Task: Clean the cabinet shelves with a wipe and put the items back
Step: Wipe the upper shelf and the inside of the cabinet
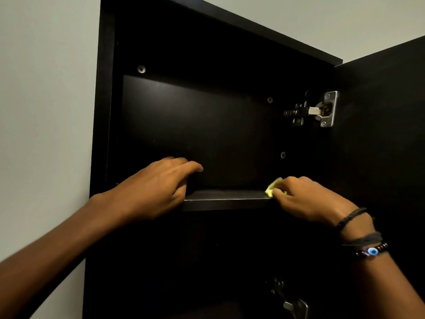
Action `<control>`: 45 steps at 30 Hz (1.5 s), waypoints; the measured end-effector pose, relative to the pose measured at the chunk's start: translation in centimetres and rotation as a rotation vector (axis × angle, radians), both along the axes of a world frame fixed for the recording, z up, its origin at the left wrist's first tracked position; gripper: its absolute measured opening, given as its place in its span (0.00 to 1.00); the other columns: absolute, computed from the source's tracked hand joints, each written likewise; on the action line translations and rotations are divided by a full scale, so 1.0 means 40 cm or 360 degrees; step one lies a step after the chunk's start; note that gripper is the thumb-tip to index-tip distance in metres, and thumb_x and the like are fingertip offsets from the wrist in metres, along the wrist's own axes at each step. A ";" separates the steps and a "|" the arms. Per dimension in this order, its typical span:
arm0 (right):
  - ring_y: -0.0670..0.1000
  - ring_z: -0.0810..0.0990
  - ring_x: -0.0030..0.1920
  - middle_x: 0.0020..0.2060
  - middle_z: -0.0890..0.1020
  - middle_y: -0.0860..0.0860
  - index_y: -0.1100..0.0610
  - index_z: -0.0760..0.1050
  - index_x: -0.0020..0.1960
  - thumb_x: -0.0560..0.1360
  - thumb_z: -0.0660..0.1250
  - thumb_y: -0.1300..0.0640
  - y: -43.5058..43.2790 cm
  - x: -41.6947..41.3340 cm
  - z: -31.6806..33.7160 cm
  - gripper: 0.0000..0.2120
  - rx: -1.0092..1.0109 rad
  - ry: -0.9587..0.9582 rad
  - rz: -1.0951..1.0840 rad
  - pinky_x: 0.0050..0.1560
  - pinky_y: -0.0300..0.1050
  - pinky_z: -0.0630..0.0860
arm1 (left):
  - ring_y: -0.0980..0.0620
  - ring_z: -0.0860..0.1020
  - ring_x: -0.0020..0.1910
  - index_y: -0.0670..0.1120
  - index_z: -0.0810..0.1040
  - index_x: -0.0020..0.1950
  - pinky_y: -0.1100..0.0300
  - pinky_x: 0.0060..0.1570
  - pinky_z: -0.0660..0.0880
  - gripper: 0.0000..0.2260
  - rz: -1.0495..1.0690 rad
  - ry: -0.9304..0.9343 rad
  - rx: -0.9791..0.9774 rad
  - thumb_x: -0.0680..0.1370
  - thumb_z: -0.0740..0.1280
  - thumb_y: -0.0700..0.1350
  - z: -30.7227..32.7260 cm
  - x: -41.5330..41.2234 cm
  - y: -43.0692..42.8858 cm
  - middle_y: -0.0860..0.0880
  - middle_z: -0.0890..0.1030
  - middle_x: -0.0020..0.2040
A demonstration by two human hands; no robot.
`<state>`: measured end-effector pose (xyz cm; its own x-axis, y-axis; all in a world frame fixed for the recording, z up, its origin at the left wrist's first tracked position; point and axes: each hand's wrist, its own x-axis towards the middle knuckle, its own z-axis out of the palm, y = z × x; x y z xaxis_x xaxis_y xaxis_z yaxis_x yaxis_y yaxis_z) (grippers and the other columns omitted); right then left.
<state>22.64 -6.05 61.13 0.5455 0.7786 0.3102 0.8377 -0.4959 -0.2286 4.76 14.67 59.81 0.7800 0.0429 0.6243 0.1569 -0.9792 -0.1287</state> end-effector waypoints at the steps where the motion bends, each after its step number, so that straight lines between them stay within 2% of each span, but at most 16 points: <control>1: 0.44 0.74 0.35 0.40 0.77 0.46 0.53 0.76 0.58 0.80 0.55 0.51 -0.001 0.012 -0.006 0.14 0.0003 -0.0013 -0.0037 0.37 0.37 0.72 | 0.56 0.69 0.62 0.55 0.63 0.71 0.59 0.65 0.68 0.21 -0.0002 -0.0008 -0.0003 0.78 0.56 0.43 0.003 -0.002 -0.002 0.54 0.72 0.64; 4: 0.42 0.71 0.34 0.38 0.74 0.44 0.53 0.76 0.59 0.81 0.53 0.51 0.018 0.019 -0.012 0.15 0.0010 -0.0023 -0.0003 0.34 0.35 0.66 | 0.54 0.69 0.63 0.54 0.61 0.72 0.56 0.64 0.68 0.23 0.0102 -0.0018 0.0128 0.77 0.58 0.44 0.017 -0.015 -0.017 0.52 0.71 0.66; 7: 0.42 0.73 0.37 0.41 0.75 0.44 0.51 0.74 0.60 0.81 0.53 0.52 0.041 -0.010 -0.004 0.14 -0.0016 0.0038 0.0160 0.38 0.35 0.68 | 0.52 0.62 0.71 0.55 0.53 0.74 0.53 0.68 0.61 0.27 0.0510 0.0140 0.0581 0.77 0.60 0.51 0.030 -0.031 -0.035 0.52 0.63 0.72; 9: 0.45 0.77 0.45 0.49 0.79 0.49 0.53 0.75 0.60 0.81 0.53 0.52 0.073 -0.040 0.000 0.14 -0.0056 0.0021 0.0293 0.49 0.42 0.75 | 0.51 0.59 0.73 0.54 0.52 0.74 0.51 0.71 0.56 0.26 0.0653 0.0170 0.0793 0.79 0.58 0.52 0.039 -0.046 -0.050 0.51 0.61 0.73; 12: 0.49 0.77 0.57 0.58 0.80 0.50 0.52 0.75 0.61 0.80 0.54 0.52 0.156 -0.087 0.004 0.15 -0.0108 -0.0091 0.0521 0.63 0.49 0.72 | 0.48 0.60 0.73 0.52 0.54 0.73 0.47 0.72 0.53 0.22 0.0757 0.0197 0.0945 0.80 0.56 0.49 0.055 -0.070 -0.061 0.48 0.63 0.72; 13: 0.48 0.77 0.56 0.58 0.80 0.48 0.50 0.75 0.60 0.80 0.54 0.52 0.185 -0.106 0.008 0.14 -0.0129 -0.0075 0.0611 0.61 0.46 0.72 | 0.48 0.60 0.73 0.51 0.55 0.73 0.47 0.72 0.52 0.22 0.0789 0.0209 0.0961 0.80 0.56 0.49 0.059 -0.079 -0.062 0.47 0.64 0.72; 15: 0.44 0.76 0.45 0.47 0.80 0.46 0.46 0.75 0.50 0.80 0.55 0.52 0.243 -0.149 0.013 0.10 -0.0177 -0.0030 0.0760 0.48 0.38 0.72 | 0.46 0.64 0.71 0.50 0.61 0.72 0.46 0.72 0.53 0.20 0.0780 0.0156 0.0995 0.80 0.58 0.48 0.061 -0.099 -0.051 0.46 0.68 0.70; 18: 0.43 0.69 0.32 0.34 0.71 0.45 0.51 0.69 0.37 0.79 0.55 0.52 0.319 -0.227 0.011 0.12 -0.0187 -0.0051 0.0905 0.32 0.37 0.63 | 0.43 0.77 0.60 0.46 0.76 0.60 0.44 0.65 0.66 0.17 0.0698 0.0013 0.1150 0.72 0.69 0.45 0.072 -0.136 -0.034 0.44 0.80 0.56; 20: 0.45 0.70 0.33 0.36 0.73 0.47 0.52 0.69 0.39 0.79 0.56 0.50 0.355 -0.269 -0.002 0.11 -0.0134 -0.0100 0.1027 0.32 0.37 0.63 | 0.43 0.79 0.57 0.45 0.78 0.57 0.45 0.64 0.68 0.18 0.0718 0.0025 0.1123 0.68 0.73 0.42 0.084 -0.157 -0.028 0.43 0.82 0.53; 24: 0.51 0.75 0.35 0.39 0.77 0.52 0.57 0.73 0.44 0.78 0.59 0.49 0.343 -0.295 -0.024 0.12 0.0020 -0.0253 0.1097 0.32 0.41 0.68 | 0.44 0.74 0.63 0.47 0.75 0.64 0.48 0.70 0.61 0.20 0.0712 0.0070 0.1017 0.72 0.70 0.43 0.091 -0.175 -0.034 0.44 0.79 0.60; 27: 0.50 0.78 0.39 0.41 0.80 0.50 0.51 0.77 0.47 0.78 0.60 0.50 0.276 -0.279 -0.049 0.09 0.0235 -0.0223 0.1214 0.36 0.45 0.73 | 0.44 0.74 0.64 0.48 0.74 0.64 0.47 0.69 0.61 0.21 0.0703 0.0065 0.1008 0.72 0.70 0.46 0.080 -0.178 -0.031 0.45 0.79 0.60; 30: 0.46 0.82 0.47 0.45 0.83 0.45 0.47 0.77 0.52 0.78 0.62 0.49 0.205 -0.220 -0.091 0.07 0.0456 -0.0341 0.1071 0.46 0.50 0.78 | 0.45 0.74 0.64 0.50 0.73 0.65 0.45 0.68 0.61 0.22 0.0662 0.0099 0.0925 0.72 0.71 0.45 0.074 -0.162 -0.045 0.46 0.78 0.61; 33: 0.43 0.82 0.51 0.50 0.84 0.44 0.46 0.77 0.56 0.77 0.63 0.51 0.116 -0.133 -0.109 0.10 0.0589 -0.0334 0.0740 0.53 0.49 0.79 | 0.52 0.62 0.73 0.56 0.61 0.73 0.50 0.73 0.50 0.22 0.0639 0.0182 0.0719 0.79 0.61 0.49 0.059 -0.128 -0.051 0.52 0.67 0.72; 35: 0.43 0.81 0.52 0.51 0.84 0.44 0.45 0.79 0.55 0.77 0.62 0.50 0.044 -0.078 -0.116 0.10 0.0615 -0.0301 0.0512 0.57 0.47 0.78 | 0.55 0.59 0.74 0.58 0.58 0.73 0.51 0.74 0.49 0.22 0.0596 0.0234 0.0627 0.80 0.59 0.51 0.047 -0.106 -0.068 0.55 0.64 0.73; 40: 0.48 0.78 0.59 0.54 0.77 0.40 0.49 0.78 0.60 0.76 0.66 0.60 -0.015 -0.010 -0.184 0.15 0.1052 -0.0309 0.0190 0.62 0.41 0.71 | 0.58 0.59 0.72 0.59 0.55 0.73 0.55 0.73 0.50 0.24 0.0435 0.0275 0.0493 0.78 0.60 0.52 0.010 -0.062 -0.112 0.58 0.62 0.72; 45: 0.46 0.67 0.71 0.68 0.72 0.49 0.55 0.70 0.69 0.72 0.65 0.72 0.035 -0.036 -0.294 0.28 0.1381 -0.0440 0.0165 0.72 0.41 0.62 | 0.51 0.70 0.68 0.51 0.62 0.72 0.51 0.70 0.60 0.26 0.0224 0.0044 0.0407 0.73 0.57 0.50 -0.098 -0.032 -0.127 0.50 0.70 0.69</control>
<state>21.20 -4.65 49.37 0.3052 0.2524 0.9182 0.9488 -0.1634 -0.2704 3.49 9.57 55.89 0.7945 -0.0042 0.6072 0.2816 -0.8834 -0.3745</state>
